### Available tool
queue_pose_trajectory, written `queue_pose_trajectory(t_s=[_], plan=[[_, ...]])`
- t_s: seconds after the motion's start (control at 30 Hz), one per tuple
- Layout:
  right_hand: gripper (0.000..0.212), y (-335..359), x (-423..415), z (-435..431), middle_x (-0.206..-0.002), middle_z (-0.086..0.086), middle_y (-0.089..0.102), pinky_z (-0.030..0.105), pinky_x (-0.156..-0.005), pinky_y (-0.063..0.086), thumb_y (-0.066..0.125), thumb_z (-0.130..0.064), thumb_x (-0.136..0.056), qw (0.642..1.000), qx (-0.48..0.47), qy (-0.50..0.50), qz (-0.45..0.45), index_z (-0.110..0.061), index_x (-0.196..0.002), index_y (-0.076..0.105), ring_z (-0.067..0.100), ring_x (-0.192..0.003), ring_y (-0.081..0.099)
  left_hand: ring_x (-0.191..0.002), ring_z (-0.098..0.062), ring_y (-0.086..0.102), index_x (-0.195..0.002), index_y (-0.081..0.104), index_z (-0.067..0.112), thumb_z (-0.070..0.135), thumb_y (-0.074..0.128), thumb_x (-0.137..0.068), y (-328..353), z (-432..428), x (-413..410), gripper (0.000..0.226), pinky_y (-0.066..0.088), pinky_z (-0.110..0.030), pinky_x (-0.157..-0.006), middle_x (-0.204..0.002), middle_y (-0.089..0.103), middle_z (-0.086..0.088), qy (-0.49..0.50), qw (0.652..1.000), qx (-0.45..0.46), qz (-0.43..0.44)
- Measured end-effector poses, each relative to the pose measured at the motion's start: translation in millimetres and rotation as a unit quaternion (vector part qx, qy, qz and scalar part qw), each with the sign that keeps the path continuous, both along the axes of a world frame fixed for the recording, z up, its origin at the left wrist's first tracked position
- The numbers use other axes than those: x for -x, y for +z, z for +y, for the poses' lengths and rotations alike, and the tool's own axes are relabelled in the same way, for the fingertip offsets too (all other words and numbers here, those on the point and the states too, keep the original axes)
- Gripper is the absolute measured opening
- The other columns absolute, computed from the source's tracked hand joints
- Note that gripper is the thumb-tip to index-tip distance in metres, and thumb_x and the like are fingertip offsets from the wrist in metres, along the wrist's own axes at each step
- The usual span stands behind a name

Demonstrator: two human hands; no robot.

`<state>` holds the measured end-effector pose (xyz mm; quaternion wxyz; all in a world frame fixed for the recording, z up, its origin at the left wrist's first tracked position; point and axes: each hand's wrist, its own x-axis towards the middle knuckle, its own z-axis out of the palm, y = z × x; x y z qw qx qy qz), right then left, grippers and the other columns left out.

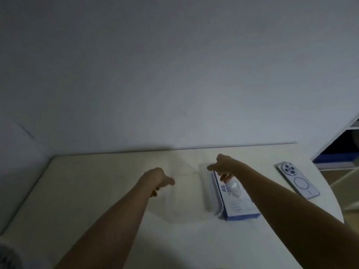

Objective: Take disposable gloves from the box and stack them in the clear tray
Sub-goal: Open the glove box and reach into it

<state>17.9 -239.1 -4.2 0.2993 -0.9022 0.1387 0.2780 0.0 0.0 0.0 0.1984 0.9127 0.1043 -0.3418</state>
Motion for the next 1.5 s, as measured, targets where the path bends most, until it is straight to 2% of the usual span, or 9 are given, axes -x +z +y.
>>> queue_pose_trajectory(t_s=[0.1, 0.2, 0.4, 0.73, 0.8, 0.93, 1.1, 1.27, 1.5], plan=[[0.032, -10.2, 5.7, 9.5, -0.079, 0.02, 0.069, 0.039, -0.063, 0.062, 0.064, -0.018, -0.092, 0.997, -0.041, -0.047, 0.046, 0.009, -0.109, 0.056, 0.031, -0.068, 0.073, -0.097, -0.027, 0.069, -0.098, 0.053, 0.004, 0.018, 0.06, -0.089, -15.9, 2.5, 2.6, 0.018, 0.055, -0.033, -0.078, -0.1, 0.065, -0.012, -0.039, 0.997, -0.054, -0.03], [0.033, -14.9, 17.7, 22.8, -0.075, 0.021, 0.072, 0.036, -0.065, 0.062, 0.063, -0.008, -0.091, 0.978, -0.147, -0.102, 0.109, 0.01, -0.116, 0.051, 0.031, -0.07, 0.074, -0.109, -0.03, 0.06, -0.129, 0.046, 0.012, 0.01, 0.049, -0.091, -26.5, 14.1, -4.3, 0.038, 0.049, -0.034, -0.083, -0.119, 0.06, -0.012, -0.053, 0.976, -0.117, -0.174], [0.049, -23.5, 53.2, 62.6, -0.119, 0.037, 0.059, 0.041, -0.067, 0.06, 0.054, -0.015, -0.099, 0.88, -0.361, -0.149, 0.268, 0.01, -0.134, 0.031, 0.046, -0.101, 0.065, -0.121, -0.027, 0.046, -0.148, 0.031, 0.026, 0.008, 0.045, -0.091, -25.5, 20.7, -30.1, 0.061, 0.037, -0.038, -0.096, -0.128, 0.053, -0.006, -0.096, 0.934, -0.208, -0.273], [0.045, -31.3, 63.9, 36.1, -0.131, 0.024, 0.058, 0.04, -0.094, 0.052, 0.043, -0.025, -0.104, 0.884, -0.338, 0.054, 0.32, 0.002, -0.14, 0.042, 0.037, -0.119, 0.059, -0.134, -0.034, 0.036, -0.15, 0.027, 0.017, 0.028, 0.045, -0.098, -39.9, -23.4, -59.8, 0.056, 0.025, -0.048, -0.114, -0.148, 0.038, -0.016, -0.183, 0.94, -0.137, -0.254], [0.04, -19.7, 58.3, 16.2, -0.127, 0.018, 0.062, 0.031, -0.085, 0.055, 0.037, -0.025, -0.105, 0.87, -0.339, 0.122, 0.336, 0.0, -0.134, 0.049, 0.029, -0.113, 0.063, -0.14, -0.033, 0.028, -0.151, 0.027, 0.017, 0.03, 0.045, -0.098, -40.5, -25.9, -59.7, 0.057, 0.019, -0.046, -0.116, -0.152, 0.033, -0.015, -0.171, 0.938, -0.121, -0.277], [0.027, -3.1, 41.3, -28.1, -0.094, 0.009, 0.074, 0.02, -0.057, 0.053, 0.043, -0.018, -0.102, 0.93, -0.322, 0.019, 0.179, -0.003, -0.107, 0.065, 0.017, -0.078, 0.071, -0.125, -0.031, 0.039, -0.134, 0.051, 0.013, 0.019, 0.051, -0.093, -23.2, -57.0, -53.5, 0.041, 0.034, -0.039, -0.104, -0.135, 0.047, -0.015, -0.142, 0.901, -0.034, -0.408], [0.025, -35.2, 30.3, -66.6, -0.084, 0.009, 0.066, 0.034, -0.068, 0.058, 0.06, -0.017, -0.092, 0.979, -0.056, -0.158, -0.117, -0.001, -0.111, 0.058, 0.021, -0.071, 0.064, -0.093, -0.021, 0.06, -0.101, 0.07, 0.016, 0.008, 0.05, -0.09, -3.6, -131.9, -24.6, 0.024, 0.045, -0.03, -0.083, -0.105, 0.064, -0.005, -0.199, 0.891, 0.148, -0.381], [0.065, -67.4, 49.1, -79.7, -0.123, 0.011, 0.053, 0.037, -0.084, 0.051, 0.072, -0.042, -0.083, 0.978, 0.044, -0.143, -0.143, -0.01, -0.13, 0.04, 0.026, -0.103, 0.058, -0.107, -0.024, 0.057, -0.132, 0.049, 0.013, 0.011, 0.06, -0.09, -30.2, -190.0, 9.0, 0.043, 0.047, -0.03, -0.09, -0.126, 0.053, -0.011, -0.205, 0.938, 0.152, -0.234], [0.019, -86.7, 48.8, -79.2, -0.101, 0.006, 0.062, 0.036, -0.08, 0.057, 0.067, -0.034, -0.087, 0.983, 0.032, -0.052, -0.173, -0.018, -0.097, 0.065, 0.021, -0.085, 0.063, -0.122, -0.03, 0.041, -0.14, 0.03, 0.007, 0.034, 0.075, -0.079, -84.9, -194.6, 28.0, 0.081, 0.041, -0.036, -0.098, -0.138, 0.04, -0.014, -0.182, 0.961, 0.04, -0.203]])
